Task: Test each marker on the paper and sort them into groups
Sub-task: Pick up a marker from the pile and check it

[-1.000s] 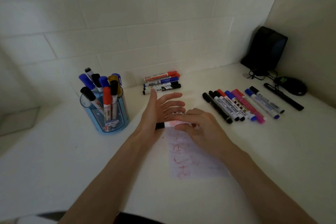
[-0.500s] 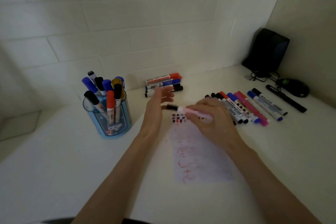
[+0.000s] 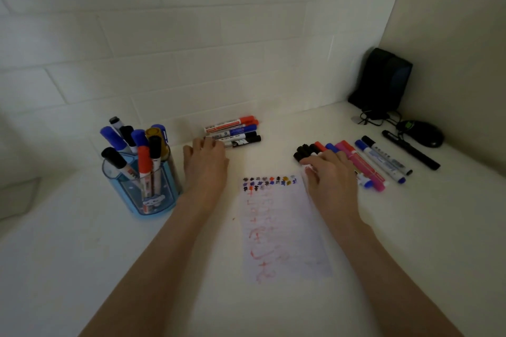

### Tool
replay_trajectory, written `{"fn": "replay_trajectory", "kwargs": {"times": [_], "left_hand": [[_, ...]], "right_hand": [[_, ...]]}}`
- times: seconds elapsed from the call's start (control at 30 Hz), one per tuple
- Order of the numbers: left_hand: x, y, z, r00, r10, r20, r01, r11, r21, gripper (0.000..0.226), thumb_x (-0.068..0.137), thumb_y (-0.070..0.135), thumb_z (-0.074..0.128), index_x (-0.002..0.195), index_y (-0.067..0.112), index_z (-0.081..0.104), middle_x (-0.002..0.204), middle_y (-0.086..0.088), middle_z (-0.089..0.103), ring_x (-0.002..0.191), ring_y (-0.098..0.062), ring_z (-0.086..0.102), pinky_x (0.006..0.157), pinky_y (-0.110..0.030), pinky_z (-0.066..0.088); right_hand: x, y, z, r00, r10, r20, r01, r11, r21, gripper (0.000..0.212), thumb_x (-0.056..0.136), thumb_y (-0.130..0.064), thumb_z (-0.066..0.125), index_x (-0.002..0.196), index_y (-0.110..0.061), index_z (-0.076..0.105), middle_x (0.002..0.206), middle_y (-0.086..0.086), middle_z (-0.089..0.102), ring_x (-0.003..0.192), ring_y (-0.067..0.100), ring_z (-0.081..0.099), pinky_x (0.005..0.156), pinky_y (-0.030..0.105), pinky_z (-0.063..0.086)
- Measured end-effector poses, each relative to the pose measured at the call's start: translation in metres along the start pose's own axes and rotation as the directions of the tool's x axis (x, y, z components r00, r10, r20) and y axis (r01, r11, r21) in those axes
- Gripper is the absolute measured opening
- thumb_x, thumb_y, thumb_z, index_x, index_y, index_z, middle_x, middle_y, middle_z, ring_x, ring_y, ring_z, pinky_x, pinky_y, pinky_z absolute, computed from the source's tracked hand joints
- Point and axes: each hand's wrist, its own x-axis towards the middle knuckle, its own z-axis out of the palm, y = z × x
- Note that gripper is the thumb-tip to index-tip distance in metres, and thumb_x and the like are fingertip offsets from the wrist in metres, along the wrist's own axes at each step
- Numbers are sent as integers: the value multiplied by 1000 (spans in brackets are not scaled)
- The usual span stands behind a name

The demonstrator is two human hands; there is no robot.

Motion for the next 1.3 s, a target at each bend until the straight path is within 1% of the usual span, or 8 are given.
{"fn": "replay_trajectory", "kwargs": {"times": [0.13, 0.23, 0.57, 0.87, 1.0, 1.1, 1.2, 1.3], "left_hand": [[0, 7, 7, 1000, -24, 17, 25, 1000, -9, 46, 99, 43, 55, 135, 15, 52, 142, -12, 49, 128, -32, 40, 105, -43, 33], [1, 4, 10, 997, -82, -14, 82, 996, -33, 49, 98, 42, 57, 137, 14, 50, 143, -14, 43, 128, -35, 38, 106, -46, 35], [1, 7, 20, 998, -51, -28, 50, 997, -55, 47, 102, 35, 50, 143, 14, 41, 147, -9, 45, 133, -30, 39, 106, -44, 31], [-7, 5, 13, 998, -41, -38, 33, 983, -180, 27, 102, 43, 48, 114, 22, 60, 119, -1, 61, 109, -21, 52, 96, -38, 38], [-17, 16, -12, 999, -34, -14, 19, 817, -576, 21, 92, 55, 62, 92, 34, 64, 86, 15, 66, 75, -1, 61, 68, -25, 53], [-28, 21, -28, 994, 105, 8, -81, 812, -578, 29, 83, 67, 63, 78, 39, 65, 70, 23, 65, 69, 9, 61, 55, -16, 44], [-35, 25, -34, 972, 228, 55, -126, 703, -700, 36, 80, 70, 65, 83, 35, 69, 75, 19, 71, 64, 3, 64, 58, -20, 48], [-40, 18, -40, 934, 356, 31, -151, 471, -869, 43, 81, 70, 62, 106, 35, 69, 103, 19, 72, 92, -2, 68, 71, -24, 55]], "right_hand": [[-3, -6, 0, 999, -17, -44, 19, 999, 47, 24, 91, -2, 73, 113, -8, 79, 104, 12, 71, 103, 33, 61, 95, 44, 46], [-5, -11, 0, 997, -41, -64, 45, 996, 71, 23, 90, -1, 74, 112, -7, 79, 102, 13, 71, 101, 34, 62, 94, 42, 47], [-8, -17, 5, 995, -84, -57, 89, 993, 77, 24, 92, -6, 74, 115, -9, 78, 105, 10, 72, 104, 31, 65, 102, 46, 48], [-7, -19, 4, 986, -140, -92, 148, 984, 93, 31, 89, -8, 76, 120, -12, 76, 104, 8, 70, 100, 28, 64, 95, 41, 51], [-8, -24, 2, 949, -305, -78, 312, 943, 118, 53, 87, -14, 82, 138, -15, 65, 102, 7, 63, 91, 23, 60, 80, 33, 51], [-9, -29, 3, 937, -338, -83, 348, 920, 179, 54, 89, -24, 81, 140, -16, 64, 101, 6, 62, 88, 19, 59, 75, 28, 50], [-8, -30, 3, 918, -372, -139, 394, 898, 196, 31, 90, -19, 81, 119, -9, 75, 96, 7, 66, 84, 21, 64, 73, 30, 54], [-6, -31, -2, 950, -269, -161, 308, 901, 307, 15, 97, -24, 72, 103, -11, 76, 87, -3, 67, 75, 6, 59, 72, 14, 43]]}}
